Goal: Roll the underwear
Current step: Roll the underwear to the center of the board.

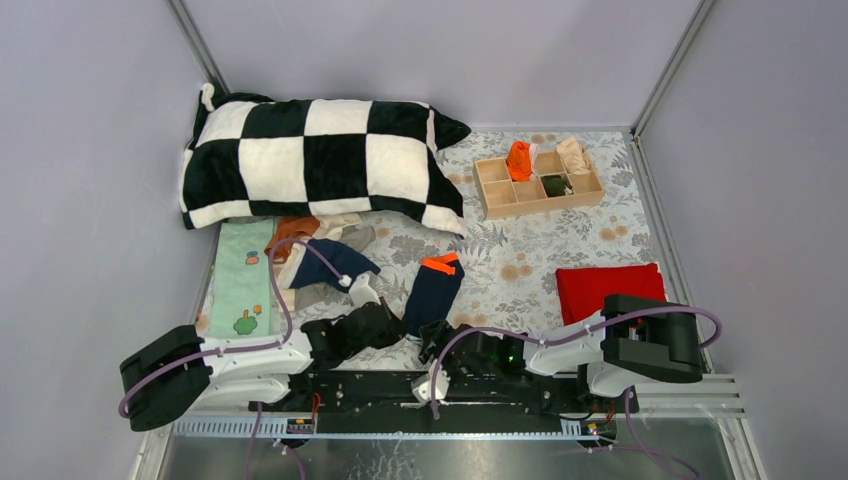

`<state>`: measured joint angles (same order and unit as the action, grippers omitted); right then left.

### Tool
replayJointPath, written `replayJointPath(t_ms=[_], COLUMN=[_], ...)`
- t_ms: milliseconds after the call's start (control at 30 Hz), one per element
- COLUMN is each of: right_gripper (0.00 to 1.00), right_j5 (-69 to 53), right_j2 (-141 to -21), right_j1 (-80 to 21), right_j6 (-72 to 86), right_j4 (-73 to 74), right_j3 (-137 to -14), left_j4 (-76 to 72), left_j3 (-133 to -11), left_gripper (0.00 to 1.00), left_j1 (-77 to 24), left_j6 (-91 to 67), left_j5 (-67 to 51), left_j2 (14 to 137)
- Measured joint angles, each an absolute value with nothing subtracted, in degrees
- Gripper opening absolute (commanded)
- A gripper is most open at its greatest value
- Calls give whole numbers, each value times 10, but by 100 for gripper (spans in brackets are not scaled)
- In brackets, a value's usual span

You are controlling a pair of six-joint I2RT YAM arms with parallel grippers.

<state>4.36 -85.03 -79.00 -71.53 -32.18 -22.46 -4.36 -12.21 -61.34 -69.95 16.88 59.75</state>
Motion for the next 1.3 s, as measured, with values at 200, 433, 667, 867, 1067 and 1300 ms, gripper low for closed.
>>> replayJointPath(t_ms=[200,433,667,867,1067,1300], right_gripper=[33,11,1,2,1,0], right_j5=[34,40,45,49,49,34], right_j2=[-865,-875,-875,-868,-867,-867], right_j1=[-783,-781,-780,-779,-777,-743], right_j6=[-714,-698,-667,-609,-532,-386], right_j4=[-305,-292,-305,-350,-423,-535], right_j3=[-234,-241,-241,-216,-186,-163], left_j4=[-46,-54,-41,27,98,138], left_j3=[-119,-117,-117,-127,-165,-170], left_gripper=[0,1,59,67,67,66], left_j1=[-613,-613,-613,-613,-613,-613], left_j6=[-701,-702,-710,-724,-725,-725], left_j5=[168,161,161,192,235,245], left_j2=[595,595,566,450,376,385])
